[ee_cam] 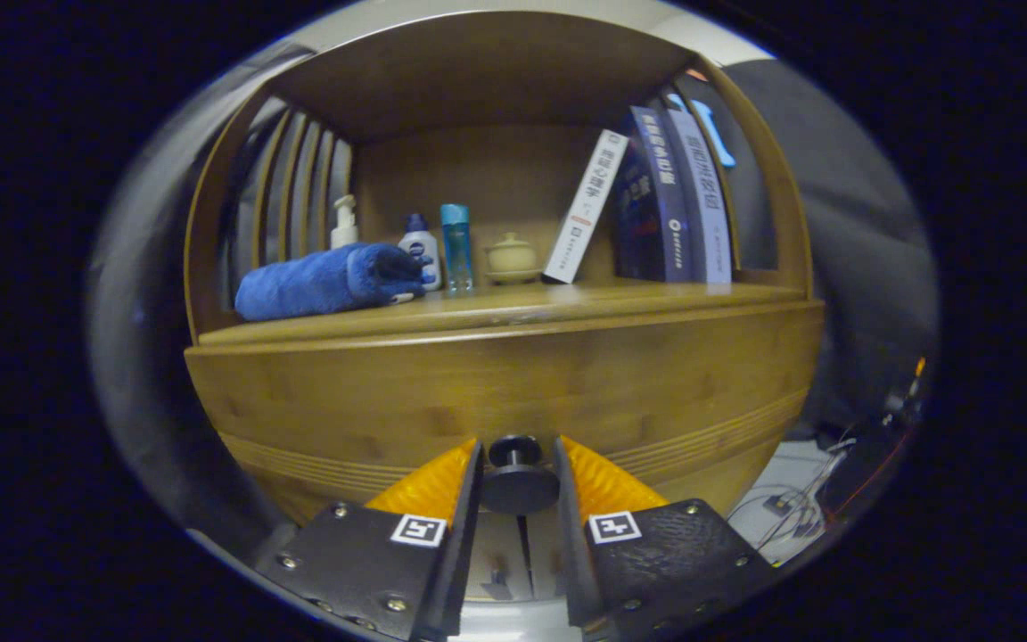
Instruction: Pull open the drawer, take out the items inside it, and place them on the countertop above the cabinet.
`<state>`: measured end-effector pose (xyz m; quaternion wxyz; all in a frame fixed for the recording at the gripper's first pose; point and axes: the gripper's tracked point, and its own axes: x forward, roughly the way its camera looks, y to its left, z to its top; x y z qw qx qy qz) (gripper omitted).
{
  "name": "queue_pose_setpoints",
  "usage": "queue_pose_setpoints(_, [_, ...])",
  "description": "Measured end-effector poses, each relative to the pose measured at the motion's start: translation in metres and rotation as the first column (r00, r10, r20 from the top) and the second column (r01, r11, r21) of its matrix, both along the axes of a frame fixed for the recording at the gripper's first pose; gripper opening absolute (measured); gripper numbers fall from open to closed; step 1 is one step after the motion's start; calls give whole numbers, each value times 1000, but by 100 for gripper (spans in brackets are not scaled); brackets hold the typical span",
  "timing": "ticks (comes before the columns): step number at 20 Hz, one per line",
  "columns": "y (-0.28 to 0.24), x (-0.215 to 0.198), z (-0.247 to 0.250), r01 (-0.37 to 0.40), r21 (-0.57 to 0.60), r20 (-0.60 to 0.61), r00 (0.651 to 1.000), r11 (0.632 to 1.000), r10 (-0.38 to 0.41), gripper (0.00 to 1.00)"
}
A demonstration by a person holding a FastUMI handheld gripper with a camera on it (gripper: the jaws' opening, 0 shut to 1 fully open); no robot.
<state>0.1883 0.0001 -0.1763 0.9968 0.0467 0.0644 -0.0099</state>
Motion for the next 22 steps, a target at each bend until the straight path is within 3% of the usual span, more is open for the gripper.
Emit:
queue_pose_setpoints(3, [4,0,-5,-82,-48,-11,997,995,82,42])
queue_pose_setpoints(6, [0,-15,-4,-63,-90,4,998,994,64,30])
queue_pose_setpoints(9, [-2,-42,-5,-48,-37,-4,999,998,48,30])
queue_pose_setpoints(22, [-4,-142,-16,-54,-81,-49,998,995,51,29])
